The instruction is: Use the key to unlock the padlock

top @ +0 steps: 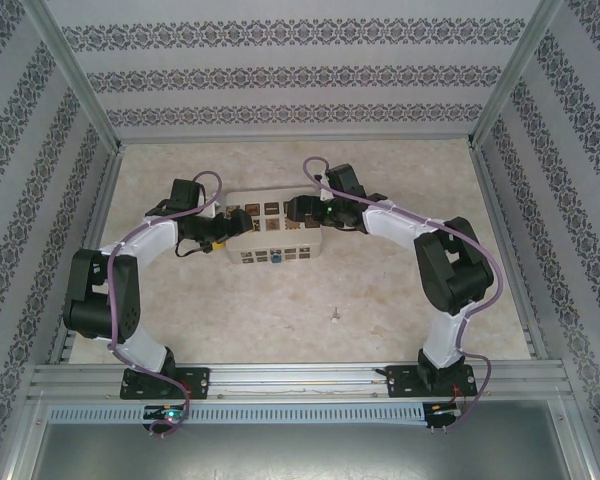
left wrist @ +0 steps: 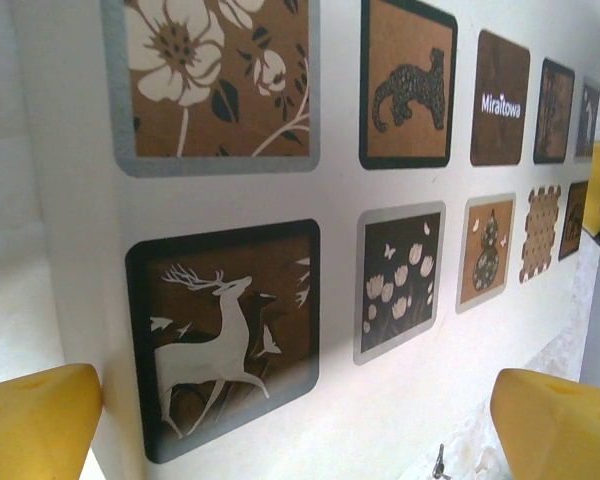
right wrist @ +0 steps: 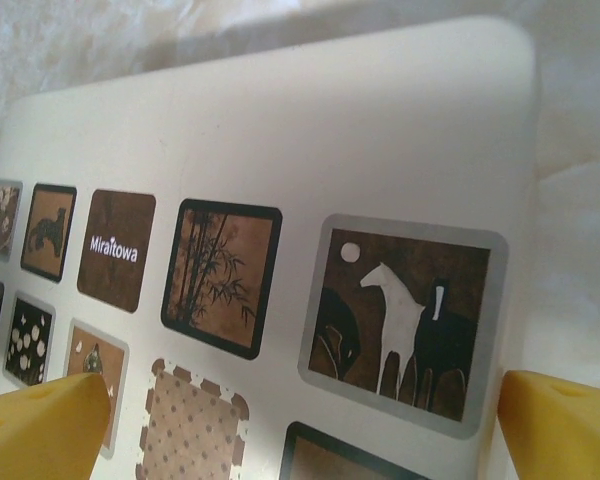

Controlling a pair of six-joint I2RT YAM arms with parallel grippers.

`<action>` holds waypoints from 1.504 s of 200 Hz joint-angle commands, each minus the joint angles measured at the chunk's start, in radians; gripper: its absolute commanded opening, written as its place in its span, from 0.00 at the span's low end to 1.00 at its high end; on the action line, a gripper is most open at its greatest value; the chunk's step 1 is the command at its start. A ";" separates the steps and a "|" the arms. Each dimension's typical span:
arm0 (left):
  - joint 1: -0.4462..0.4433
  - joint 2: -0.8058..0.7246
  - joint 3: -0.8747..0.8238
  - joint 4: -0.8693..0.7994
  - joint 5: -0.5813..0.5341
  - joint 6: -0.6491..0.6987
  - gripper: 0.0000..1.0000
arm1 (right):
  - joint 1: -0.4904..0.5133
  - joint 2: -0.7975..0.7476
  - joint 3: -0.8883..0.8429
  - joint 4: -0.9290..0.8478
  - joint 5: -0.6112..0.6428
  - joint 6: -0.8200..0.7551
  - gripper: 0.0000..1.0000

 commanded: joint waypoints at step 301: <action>-0.010 -0.626 -0.524 0.235 -0.368 -0.240 0.99 | 0.277 -0.494 -0.419 -0.640 0.165 0.212 0.65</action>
